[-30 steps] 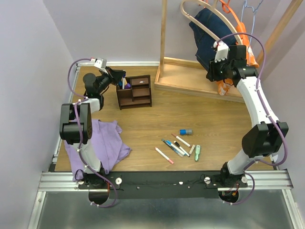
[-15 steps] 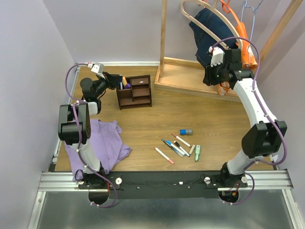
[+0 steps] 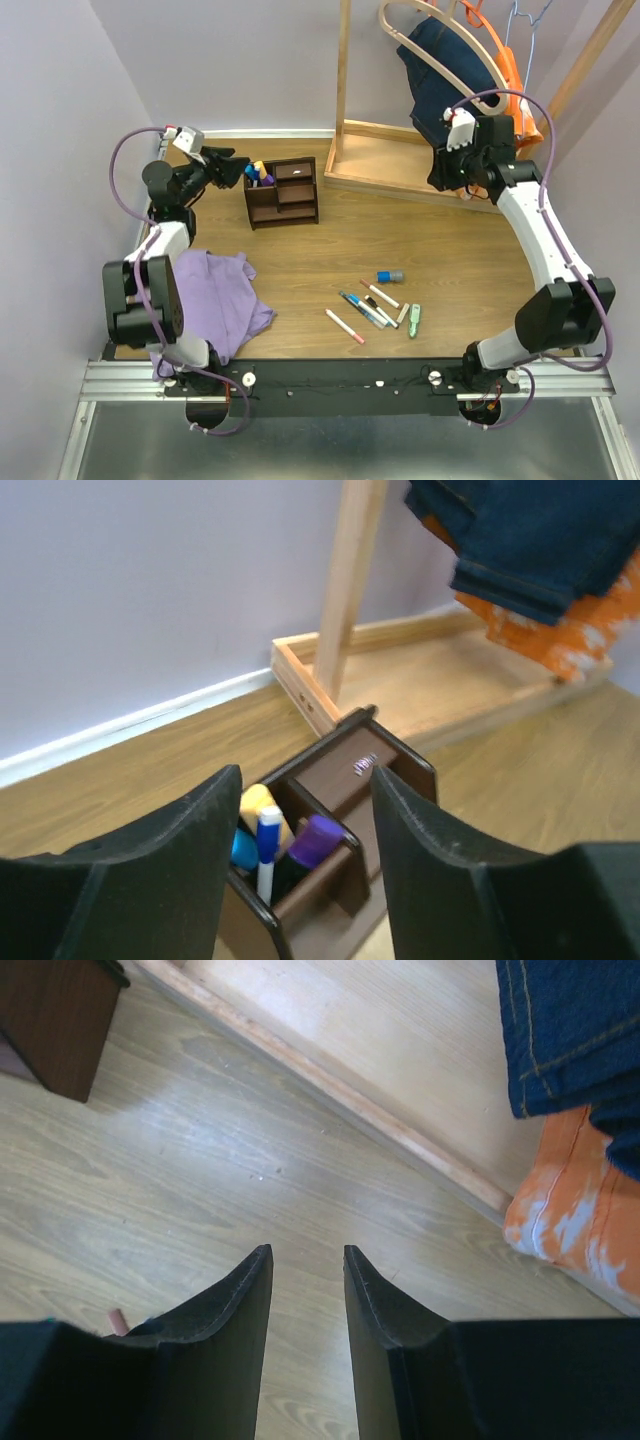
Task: Sort the stationery into containers
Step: Place the pen in the storage box, then pick up the pen from the center of the board, then place the pen in the storage box.
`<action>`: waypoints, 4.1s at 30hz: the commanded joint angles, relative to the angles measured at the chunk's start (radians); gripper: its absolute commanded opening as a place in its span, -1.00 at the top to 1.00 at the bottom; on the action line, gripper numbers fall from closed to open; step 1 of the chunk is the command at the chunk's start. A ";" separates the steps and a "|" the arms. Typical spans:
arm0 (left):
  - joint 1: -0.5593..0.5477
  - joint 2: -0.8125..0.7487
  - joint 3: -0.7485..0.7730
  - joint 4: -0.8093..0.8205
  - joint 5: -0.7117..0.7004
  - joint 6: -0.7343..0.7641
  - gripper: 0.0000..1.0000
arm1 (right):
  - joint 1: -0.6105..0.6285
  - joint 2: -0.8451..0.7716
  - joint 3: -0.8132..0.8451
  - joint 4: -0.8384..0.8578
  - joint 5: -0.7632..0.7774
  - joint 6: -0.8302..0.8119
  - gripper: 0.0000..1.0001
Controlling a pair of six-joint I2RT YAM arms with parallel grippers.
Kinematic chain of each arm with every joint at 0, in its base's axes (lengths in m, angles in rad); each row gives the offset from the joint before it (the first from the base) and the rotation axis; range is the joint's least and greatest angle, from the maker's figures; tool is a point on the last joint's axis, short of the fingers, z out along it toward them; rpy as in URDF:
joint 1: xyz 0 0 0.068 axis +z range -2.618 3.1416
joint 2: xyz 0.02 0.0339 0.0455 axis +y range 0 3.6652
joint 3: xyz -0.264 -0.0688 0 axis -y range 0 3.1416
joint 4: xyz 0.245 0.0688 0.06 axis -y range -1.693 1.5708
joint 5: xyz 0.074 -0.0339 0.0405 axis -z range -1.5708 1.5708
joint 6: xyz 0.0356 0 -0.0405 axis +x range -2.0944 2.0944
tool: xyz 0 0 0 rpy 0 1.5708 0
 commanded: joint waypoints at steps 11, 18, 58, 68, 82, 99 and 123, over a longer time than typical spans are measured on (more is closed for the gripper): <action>-0.671 -0.386 0.130 -1.724 0.099 1.418 -0.22 | 0.004 -0.368 -0.278 0.050 -0.017 0.071 0.14; -0.947 -0.309 0.090 -1.750 -0.062 1.437 -0.02 | 0.004 -0.494 -0.354 0.041 -0.011 0.063 0.14; -1.239 0.165 0.209 -1.525 -0.236 1.331 0.18 | -0.079 -0.613 -0.453 0.020 -0.066 0.079 0.14; -1.290 0.188 0.188 -1.480 -0.276 1.282 0.20 | -0.079 -0.616 -0.466 0.029 -0.074 0.085 0.14; -1.325 0.199 0.122 -1.407 -0.368 1.213 0.54 | -0.080 -0.652 -0.485 0.012 -0.072 0.088 0.14; -0.932 -0.126 0.451 -1.698 -0.042 1.069 1.00 | -0.080 -0.621 -0.466 0.029 -0.080 0.095 0.14; -0.147 0.214 0.547 -0.164 0.207 -0.024 1.00 | -0.080 -0.175 -0.138 0.054 -0.062 0.036 0.15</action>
